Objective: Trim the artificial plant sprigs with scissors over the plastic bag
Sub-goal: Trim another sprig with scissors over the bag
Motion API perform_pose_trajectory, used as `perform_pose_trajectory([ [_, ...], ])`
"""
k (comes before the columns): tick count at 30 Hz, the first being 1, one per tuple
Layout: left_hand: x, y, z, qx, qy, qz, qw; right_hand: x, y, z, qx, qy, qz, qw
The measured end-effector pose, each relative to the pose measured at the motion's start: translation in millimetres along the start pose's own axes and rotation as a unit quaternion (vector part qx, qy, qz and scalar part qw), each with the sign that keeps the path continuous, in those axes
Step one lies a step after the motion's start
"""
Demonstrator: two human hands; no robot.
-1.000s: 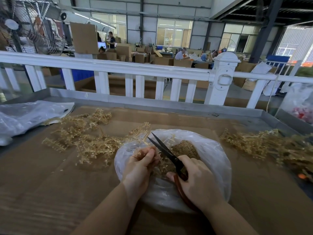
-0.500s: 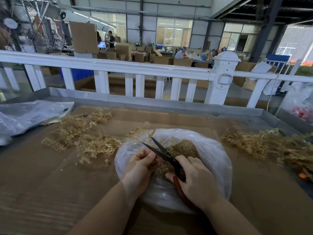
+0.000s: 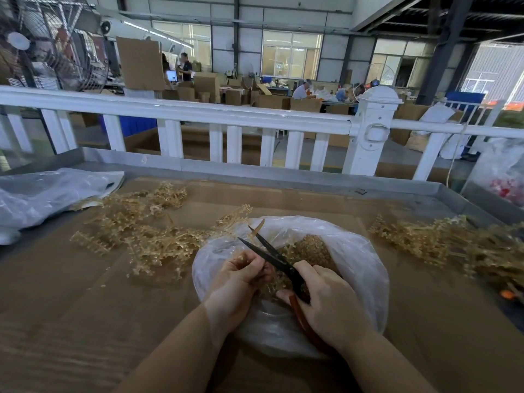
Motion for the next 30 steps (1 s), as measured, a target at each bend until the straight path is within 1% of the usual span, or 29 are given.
perform_pose_trajectory([
  [5, -0.6, 0.0, 2.2, 0.009, 0.0, 0.027, 1.0, 0.8, 0.0, -1.1, 0.002, 0.001, -0.002, 1.0],
  [9, 0.0, -0.3, 1.5, 0.016, 0.002, 0.027, 0.999, 1.1, -0.8, -0.3, 0.002, 0.002, 0.002, 1.0],
  [15, 4.7, -6.0, -3.0, -0.035, 0.012, 0.02, 0.999, 1.7, -2.3, 3.4, -0.021, 0.002, 0.01, 1.0],
  [20, 4.0, -6.6, -2.3, -0.037, 0.004, 0.023, 0.999, 0.4, -1.9, 3.8, -0.005, 0.005, 0.007, 1.0],
  [26, 2.3, -3.0, -0.6, 0.005, -0.005, 0.003, 1.0, 0.8, -3.8, 3.5, -0.005, 0.001, 0.0, 1.0],
  [30, 0.6, -2.2, 1.0, 0.015, -0.012, -0.007, 1.0, 1.4, -3.7, 2.4, 0.006, -0.001, -0.002, 1.0],
])
Point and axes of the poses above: each hand's wrist, its own z-axis away from the middle knuckle, its own y-axis out of the palm, x = y × z, the point moved 2 cm from there along -z, towards the middle knuckle, and after that the axes turned 4 degrees about y, right-handed, at the moved point
